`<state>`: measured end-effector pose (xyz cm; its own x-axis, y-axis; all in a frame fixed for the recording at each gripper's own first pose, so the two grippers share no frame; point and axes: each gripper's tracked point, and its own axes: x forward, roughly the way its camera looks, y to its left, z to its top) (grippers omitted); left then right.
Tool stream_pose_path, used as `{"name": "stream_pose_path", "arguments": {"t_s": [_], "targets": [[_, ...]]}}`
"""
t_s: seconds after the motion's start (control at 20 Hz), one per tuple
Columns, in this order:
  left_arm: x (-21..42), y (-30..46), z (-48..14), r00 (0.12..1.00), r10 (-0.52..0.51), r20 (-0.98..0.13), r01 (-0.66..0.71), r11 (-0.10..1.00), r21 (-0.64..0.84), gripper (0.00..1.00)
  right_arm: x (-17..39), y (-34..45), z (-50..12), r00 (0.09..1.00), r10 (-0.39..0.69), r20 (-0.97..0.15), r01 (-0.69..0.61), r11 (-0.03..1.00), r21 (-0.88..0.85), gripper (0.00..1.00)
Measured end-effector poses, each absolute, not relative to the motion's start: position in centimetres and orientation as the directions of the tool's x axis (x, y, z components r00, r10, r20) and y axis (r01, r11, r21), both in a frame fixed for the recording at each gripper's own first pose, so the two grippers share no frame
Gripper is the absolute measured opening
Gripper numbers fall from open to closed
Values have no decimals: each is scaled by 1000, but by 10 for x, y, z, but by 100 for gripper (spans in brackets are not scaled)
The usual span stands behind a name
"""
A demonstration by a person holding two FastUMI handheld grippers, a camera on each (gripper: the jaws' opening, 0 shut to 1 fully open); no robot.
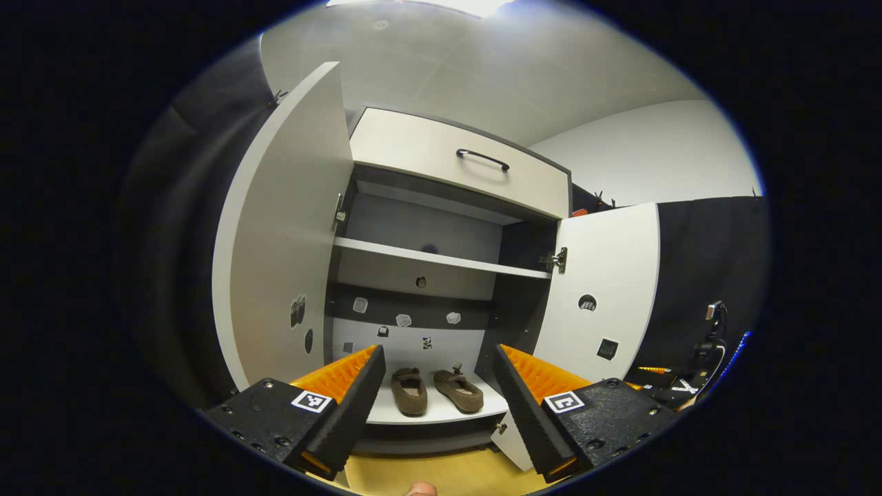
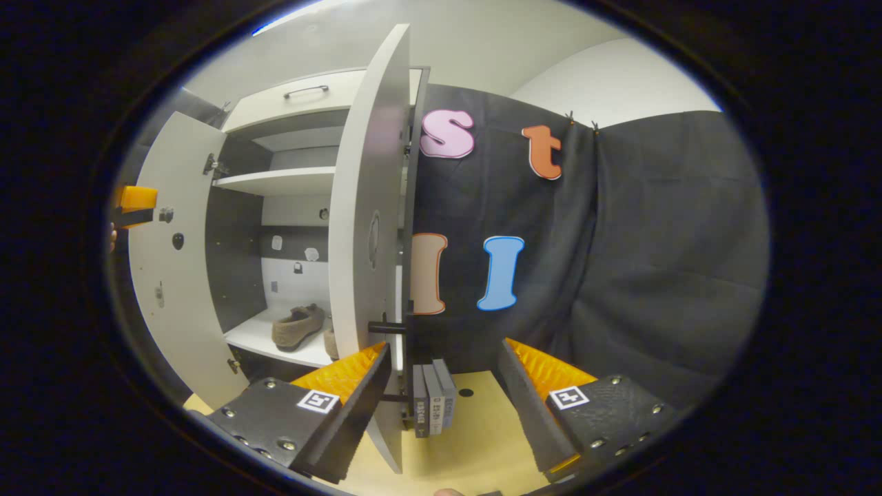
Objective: Grab one shoe with the right hand and put it into the shoe cabinet, grab the other shoe with the left hand and put it into the shoe cabinet; then close the right door with the right hand and the left door with the left hand.
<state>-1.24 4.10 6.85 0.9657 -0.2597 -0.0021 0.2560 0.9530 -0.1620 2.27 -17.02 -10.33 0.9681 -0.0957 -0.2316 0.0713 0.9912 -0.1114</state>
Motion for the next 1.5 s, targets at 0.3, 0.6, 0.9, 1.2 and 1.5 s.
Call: {"name": "stream_pose_path", "arguments": {"t_s": [0.3, 0.6, 0.9, 1.2, 1.5], "targets": [[-12, 44, 72, 974, -220, 51, 225, 963, -147, 96, 35, -116, -110, 968, 67, -242, -86, 994, -72, 93], [-8, 47, 73, 985, -165, 46, 170, 976, -138, 96, 58, -70, -121, 950, 187, -251, -199, 980, -23, 95], [-8, 54, 79, 995, -92, 50, 98, 986, -134, 96, 78, -13, -131, 911, 319, -262, -324, 946, 27, 95], [-40, 110, 76, 999, 40, 36, -35, 991, -126, 96, 96, 24, -140, 895, 360, -263, -371, 929, 10, 94], [-38, 163, 58, 988, 156, 9, -154, 981, -122, 96, 98, 31, -138, 890, 373, -261, -378, 925, 31, 93]]}}
